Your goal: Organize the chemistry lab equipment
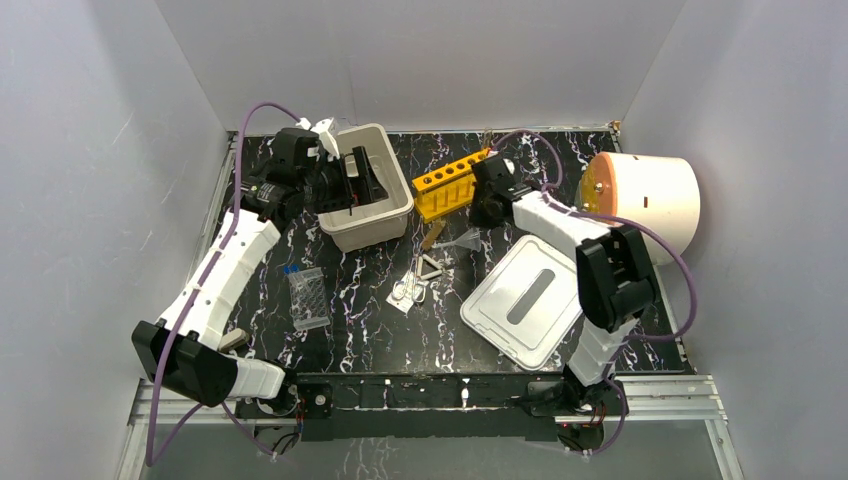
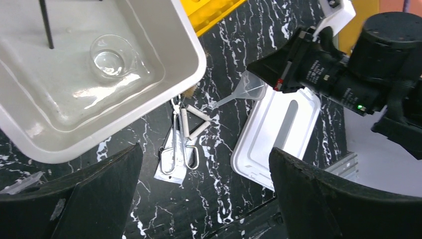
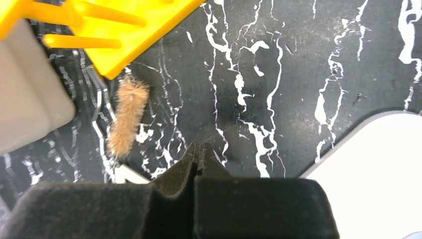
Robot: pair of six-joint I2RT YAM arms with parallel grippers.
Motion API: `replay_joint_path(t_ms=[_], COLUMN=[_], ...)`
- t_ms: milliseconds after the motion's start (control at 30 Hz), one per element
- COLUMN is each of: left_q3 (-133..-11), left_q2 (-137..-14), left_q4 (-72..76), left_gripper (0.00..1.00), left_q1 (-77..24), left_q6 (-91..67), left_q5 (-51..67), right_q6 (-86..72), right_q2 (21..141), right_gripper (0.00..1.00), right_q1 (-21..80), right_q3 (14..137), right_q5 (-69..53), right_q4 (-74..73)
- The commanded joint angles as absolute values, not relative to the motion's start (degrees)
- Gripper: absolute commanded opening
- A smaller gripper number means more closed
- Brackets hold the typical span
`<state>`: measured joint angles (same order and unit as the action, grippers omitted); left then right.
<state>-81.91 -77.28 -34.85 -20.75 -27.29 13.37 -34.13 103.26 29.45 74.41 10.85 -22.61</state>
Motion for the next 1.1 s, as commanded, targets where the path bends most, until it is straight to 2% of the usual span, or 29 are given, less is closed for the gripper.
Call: replay_joint_path(t_ms=[0,300,567,700,933,1067], left_q3=[-80.9,-77.1,-66.1,-66.2,-65.7,-64.9], left_q2=[-77.1,-78.6,-77.9,-80.5,-81.4,-81.4], left_q4=[-32.7,-20.5,-0.9,1.6,4.7,5.5], left_gripper=[0.98,0.98,0.97,0.87,0.6,0.54], left_q1=[-20.9,-22.8,-28.0,-30.6,-32.4,-32.7], left_q6=[-29.6,-39.0,-52.0,-54.4,-55.8,-56.4], left_q5=[18.2,26.1,30.2,29.5,26.5,25.2], right_q6=[-35.2,-44.4,-55.3,-57.1,-56.5,-54.6], right_q2=[94.1,81.9,79.2,79.5,79.8,80.1], right_gripper=[0.0,0.0,0.0,0.0,0.0,0.0], right_q1=[27.1,21.7,21.6,21.7,21.6,21.6], right_q3=[73.1,70.0,66.6,66.5,66.5,67.0], right_q5=[8.2,-4.0,-13.5,-16.6,-17.7,-17.7], right_q4=[-21.6,-17.9,-10.9,-10.2,-10.9,-11.7])
